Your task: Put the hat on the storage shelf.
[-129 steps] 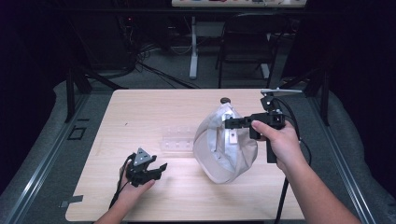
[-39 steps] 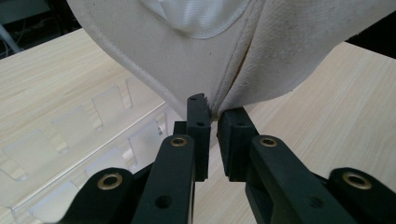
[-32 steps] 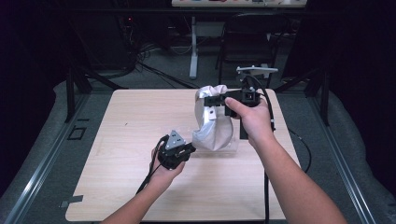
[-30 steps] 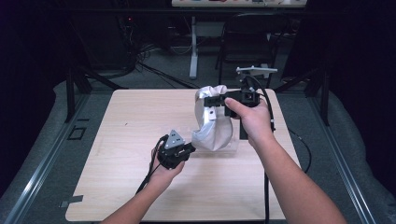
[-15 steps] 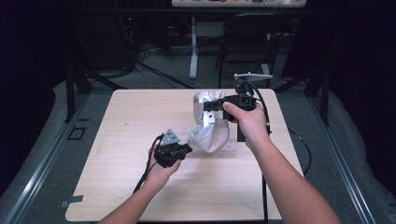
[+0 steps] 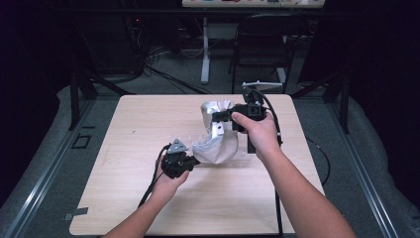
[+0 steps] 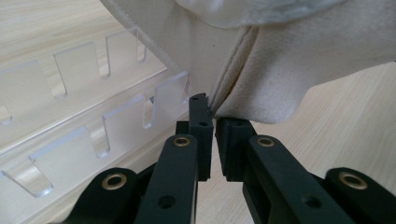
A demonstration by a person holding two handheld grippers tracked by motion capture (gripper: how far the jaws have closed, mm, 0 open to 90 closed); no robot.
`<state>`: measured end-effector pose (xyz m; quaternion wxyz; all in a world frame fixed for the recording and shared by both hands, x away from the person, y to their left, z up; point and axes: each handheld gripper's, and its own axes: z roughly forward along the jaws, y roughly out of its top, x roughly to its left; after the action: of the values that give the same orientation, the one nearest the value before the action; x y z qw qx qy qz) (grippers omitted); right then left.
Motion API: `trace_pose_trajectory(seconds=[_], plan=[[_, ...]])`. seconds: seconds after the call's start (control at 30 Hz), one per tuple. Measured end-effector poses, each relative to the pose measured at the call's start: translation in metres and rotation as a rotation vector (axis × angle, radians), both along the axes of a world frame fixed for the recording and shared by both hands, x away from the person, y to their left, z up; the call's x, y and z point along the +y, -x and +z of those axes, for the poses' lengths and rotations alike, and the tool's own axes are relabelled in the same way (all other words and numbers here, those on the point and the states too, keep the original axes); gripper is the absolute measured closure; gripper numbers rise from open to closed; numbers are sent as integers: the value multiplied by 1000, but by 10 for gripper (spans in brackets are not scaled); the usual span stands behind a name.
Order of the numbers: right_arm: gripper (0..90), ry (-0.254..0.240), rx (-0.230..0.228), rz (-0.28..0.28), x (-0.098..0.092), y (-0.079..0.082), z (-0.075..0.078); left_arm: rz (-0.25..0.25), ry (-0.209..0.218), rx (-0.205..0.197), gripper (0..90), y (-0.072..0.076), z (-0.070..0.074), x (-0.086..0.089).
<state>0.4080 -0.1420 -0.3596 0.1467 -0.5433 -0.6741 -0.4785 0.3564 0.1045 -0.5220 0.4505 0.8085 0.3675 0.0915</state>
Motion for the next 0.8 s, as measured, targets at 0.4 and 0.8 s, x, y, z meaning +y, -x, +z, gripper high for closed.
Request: trace_pose_trajectory(seconds=[0.4,0.8], plan=[[821,18,28,-8,0,-5,-23,28,-9,48,860,1,-17,0],[821,7,28,-26,-2,-7,-26,25,-23,6,854,4,-18,-2]])
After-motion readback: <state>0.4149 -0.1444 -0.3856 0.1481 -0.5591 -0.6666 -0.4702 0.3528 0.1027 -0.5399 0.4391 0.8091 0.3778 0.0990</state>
